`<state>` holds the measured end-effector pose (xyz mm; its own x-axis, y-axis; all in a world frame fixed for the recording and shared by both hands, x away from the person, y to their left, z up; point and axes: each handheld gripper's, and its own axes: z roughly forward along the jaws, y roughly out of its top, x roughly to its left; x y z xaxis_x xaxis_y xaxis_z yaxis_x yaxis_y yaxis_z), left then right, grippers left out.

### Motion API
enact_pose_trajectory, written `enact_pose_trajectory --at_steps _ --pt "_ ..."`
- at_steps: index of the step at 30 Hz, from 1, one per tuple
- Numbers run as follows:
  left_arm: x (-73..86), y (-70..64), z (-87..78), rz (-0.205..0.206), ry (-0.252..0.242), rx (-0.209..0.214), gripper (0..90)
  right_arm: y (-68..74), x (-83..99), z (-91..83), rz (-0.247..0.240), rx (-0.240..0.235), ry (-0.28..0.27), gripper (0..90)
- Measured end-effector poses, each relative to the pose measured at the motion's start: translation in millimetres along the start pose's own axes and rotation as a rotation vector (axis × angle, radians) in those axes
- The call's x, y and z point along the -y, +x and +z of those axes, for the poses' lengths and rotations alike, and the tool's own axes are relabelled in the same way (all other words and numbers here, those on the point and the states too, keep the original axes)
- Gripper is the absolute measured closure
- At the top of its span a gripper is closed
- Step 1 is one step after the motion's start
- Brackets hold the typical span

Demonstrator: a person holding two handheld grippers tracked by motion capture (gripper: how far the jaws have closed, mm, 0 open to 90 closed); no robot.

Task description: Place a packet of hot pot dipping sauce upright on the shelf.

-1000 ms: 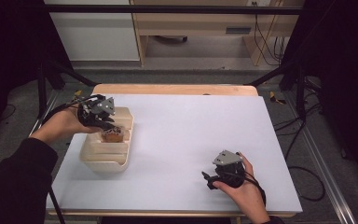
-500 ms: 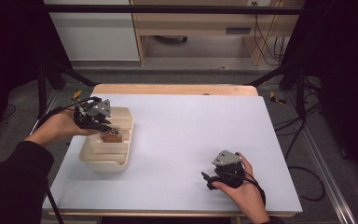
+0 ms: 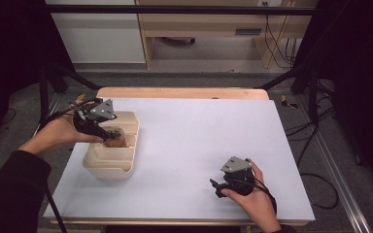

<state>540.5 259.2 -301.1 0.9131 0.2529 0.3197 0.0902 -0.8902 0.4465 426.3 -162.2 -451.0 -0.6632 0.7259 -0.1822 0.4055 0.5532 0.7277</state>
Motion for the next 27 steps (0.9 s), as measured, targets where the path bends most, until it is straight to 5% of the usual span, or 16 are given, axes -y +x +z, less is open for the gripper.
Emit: enact_pose_trajectory --at_steps 5,12,16,21,27 --pt "-19.2 -18.9 -2.9 -0.03 -0.066 -0.048 16.7 -0.9 0.3 0.0 0.008 0.005 -0.001 8.7" --pt "-48.0 -59.9 22.9 -0.063 -0.092 -0.035 10.4 -2.5 0.9 -0.9 0.01 0.014 -0.004 8.2" --pt "-62.6 -83.8 38.7 -0.084 -0.108 -0.024 9.2 -5.4 -1.0 -5.6 0.016 0.043 -0.05 7.5" --pt "-78.6 -119.3 69.2 -0.116 -0.146 -0.012 8.5 -11.3 1.5 -9.2 0.036 0.065 -0.057 5.0" --pt "-72.5 -151.4 118.3 -0.18 -0.175 0.018 9.2 -15.1 7.1 -11.9 0.059 0.077 -0.053 4.6"
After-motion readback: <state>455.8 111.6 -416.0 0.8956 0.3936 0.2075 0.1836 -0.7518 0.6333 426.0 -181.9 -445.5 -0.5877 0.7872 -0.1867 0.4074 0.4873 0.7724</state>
